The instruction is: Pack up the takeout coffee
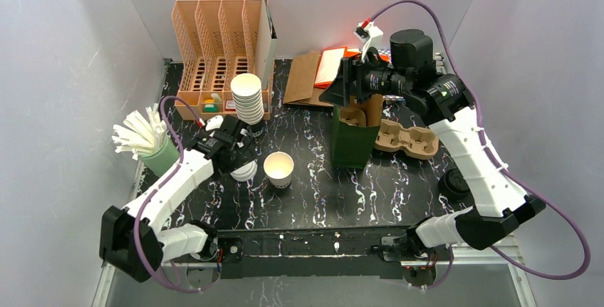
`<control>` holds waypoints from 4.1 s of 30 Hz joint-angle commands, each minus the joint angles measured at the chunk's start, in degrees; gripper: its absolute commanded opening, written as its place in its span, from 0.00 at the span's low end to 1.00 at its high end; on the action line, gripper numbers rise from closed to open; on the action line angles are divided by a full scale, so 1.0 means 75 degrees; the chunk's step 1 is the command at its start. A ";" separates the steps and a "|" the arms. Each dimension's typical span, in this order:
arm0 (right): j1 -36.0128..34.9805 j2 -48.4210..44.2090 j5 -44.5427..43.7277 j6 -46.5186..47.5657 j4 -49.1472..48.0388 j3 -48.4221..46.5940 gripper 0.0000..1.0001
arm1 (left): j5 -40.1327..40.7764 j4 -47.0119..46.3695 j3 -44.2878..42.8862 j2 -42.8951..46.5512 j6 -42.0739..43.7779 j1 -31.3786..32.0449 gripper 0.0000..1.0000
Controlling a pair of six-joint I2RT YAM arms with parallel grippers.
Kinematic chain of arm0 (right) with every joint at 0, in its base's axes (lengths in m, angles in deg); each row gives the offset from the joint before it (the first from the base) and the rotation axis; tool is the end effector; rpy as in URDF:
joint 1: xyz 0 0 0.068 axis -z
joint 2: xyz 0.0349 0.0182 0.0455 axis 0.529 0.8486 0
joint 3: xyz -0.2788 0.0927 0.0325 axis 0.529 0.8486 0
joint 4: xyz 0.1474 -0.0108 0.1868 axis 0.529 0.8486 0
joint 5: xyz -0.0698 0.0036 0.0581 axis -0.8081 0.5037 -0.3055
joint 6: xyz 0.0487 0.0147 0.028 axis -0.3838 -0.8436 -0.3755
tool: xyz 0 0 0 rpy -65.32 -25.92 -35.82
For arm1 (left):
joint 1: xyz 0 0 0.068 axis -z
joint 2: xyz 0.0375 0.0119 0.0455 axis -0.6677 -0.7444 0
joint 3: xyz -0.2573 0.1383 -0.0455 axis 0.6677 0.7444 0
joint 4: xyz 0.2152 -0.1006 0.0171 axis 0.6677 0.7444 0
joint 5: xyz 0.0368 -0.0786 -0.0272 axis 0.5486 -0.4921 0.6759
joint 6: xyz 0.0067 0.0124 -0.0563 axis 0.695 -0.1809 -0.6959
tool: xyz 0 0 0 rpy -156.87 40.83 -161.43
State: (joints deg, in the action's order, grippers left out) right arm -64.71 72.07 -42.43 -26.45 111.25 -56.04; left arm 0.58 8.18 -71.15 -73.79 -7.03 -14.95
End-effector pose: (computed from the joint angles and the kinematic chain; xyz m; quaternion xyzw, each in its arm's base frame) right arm 0.1973 0.1475 0.5013 -0.2263 0.7751 0.3957 0.4375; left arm 0.1708 -0.0711 0.2837 -0.2453 0.9165 -0.0412 0.3132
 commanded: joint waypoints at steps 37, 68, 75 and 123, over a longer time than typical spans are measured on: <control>-0.0094 0.0084 0.0136 0.0256 -0.0205 -0.0338 0.76 | -0.0509 -0.1652 -0.0525 -0.3082 0.2057 -0.0971 0.98; -0.0102 0.0074 0.0060 0.0253 -0.0170 -0.0274 0.75 | -0.0610 -0.0636 -0.1020 -0.2330 0.2389 -0.1084 0.70; -0.0116 0.0101 0.0039 0.0251 -0.0176 -0.0284 0.76 | -0.1524 0.0052 -0.1592 -0.1450 0.2040 -0.1084 0.69; -0.0845 0.0269 -0.0837 -0.0107 0.0088 0.0605 0.74 | 0.0388 0.0049 -0.2712 -0.2134 0.2122 0.2867 0.66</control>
State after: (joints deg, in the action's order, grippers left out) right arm -70.96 76.33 -48.64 -27.06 113.93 -52.15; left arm 1.54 4.47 -89.32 -89.11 8.33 6.25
